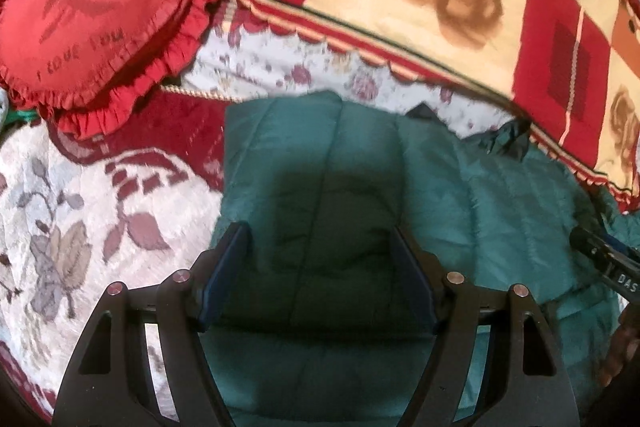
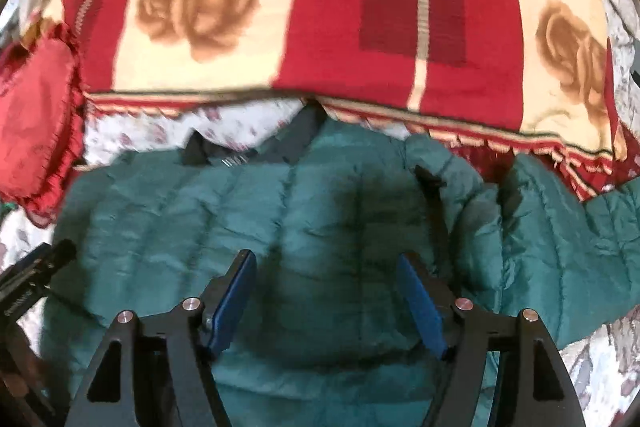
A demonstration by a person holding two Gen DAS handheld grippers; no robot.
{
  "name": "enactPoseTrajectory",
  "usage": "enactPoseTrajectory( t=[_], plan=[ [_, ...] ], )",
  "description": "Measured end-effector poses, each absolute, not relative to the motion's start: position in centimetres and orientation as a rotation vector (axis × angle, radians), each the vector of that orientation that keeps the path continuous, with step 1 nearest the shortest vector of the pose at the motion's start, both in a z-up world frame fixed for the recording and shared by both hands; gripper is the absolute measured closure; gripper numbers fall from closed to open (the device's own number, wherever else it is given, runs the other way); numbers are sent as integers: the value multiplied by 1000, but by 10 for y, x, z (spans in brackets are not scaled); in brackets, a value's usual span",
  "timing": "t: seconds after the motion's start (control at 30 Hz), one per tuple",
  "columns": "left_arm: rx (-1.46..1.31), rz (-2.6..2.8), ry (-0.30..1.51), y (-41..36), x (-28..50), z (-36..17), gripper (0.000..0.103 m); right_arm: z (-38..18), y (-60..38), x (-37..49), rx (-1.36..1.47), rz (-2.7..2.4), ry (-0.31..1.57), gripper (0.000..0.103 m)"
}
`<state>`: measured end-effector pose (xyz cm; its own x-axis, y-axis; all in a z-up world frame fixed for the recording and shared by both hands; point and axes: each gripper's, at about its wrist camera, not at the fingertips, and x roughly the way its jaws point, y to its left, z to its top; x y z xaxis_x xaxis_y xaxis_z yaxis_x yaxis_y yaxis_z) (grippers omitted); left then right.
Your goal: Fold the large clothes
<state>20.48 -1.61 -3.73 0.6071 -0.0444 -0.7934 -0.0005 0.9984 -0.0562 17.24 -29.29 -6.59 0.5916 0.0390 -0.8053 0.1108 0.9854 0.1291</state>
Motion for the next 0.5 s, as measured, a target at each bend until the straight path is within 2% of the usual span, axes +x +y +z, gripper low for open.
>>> enactPoseTrajectory(
  t=[0.33, 0.5],
  plan=[
    [-7, -19, 904, -23, 205, -52, 24, -86, -289, 175, 122, -59, 940, 31],
    [-7, -40, 920, -24, 206, -54, 23, -70, -288, 162, 132, -70, 925, 31]
  ],
)
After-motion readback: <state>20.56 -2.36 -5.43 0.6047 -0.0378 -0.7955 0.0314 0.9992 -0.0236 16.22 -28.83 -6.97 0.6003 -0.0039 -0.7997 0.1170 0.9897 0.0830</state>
